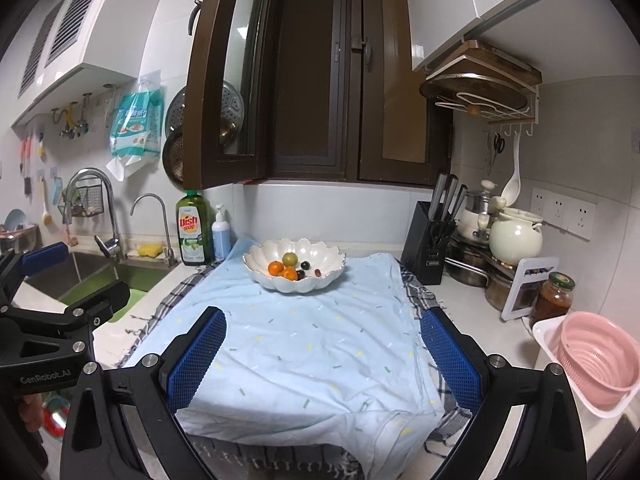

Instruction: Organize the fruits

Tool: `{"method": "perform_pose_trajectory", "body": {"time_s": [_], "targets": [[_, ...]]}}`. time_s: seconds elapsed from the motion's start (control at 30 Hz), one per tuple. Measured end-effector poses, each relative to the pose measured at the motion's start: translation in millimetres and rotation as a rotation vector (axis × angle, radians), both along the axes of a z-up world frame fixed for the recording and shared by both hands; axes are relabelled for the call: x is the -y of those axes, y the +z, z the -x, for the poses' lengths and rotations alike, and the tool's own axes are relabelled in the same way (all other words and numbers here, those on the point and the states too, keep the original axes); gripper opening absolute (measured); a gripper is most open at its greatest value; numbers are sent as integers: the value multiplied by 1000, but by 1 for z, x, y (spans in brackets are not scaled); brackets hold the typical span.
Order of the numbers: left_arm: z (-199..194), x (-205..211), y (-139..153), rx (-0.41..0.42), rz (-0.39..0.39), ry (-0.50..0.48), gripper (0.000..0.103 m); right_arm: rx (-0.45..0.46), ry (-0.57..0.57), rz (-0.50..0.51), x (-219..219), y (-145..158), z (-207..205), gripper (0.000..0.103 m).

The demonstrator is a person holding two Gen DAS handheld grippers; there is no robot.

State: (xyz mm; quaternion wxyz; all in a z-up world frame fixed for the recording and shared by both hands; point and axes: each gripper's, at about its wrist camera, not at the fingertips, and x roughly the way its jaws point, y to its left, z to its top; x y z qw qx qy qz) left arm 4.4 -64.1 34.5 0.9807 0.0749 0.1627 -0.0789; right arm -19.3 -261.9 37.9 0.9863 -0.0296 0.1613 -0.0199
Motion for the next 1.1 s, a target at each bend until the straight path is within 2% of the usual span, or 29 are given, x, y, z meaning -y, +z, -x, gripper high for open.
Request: {"method": "perform_pose_trajectory", "body": {"time_s": [1.1], "targets": [[1,6,13,19,-2,-9,103,20,-2,-7,7,9,3,99]]}}
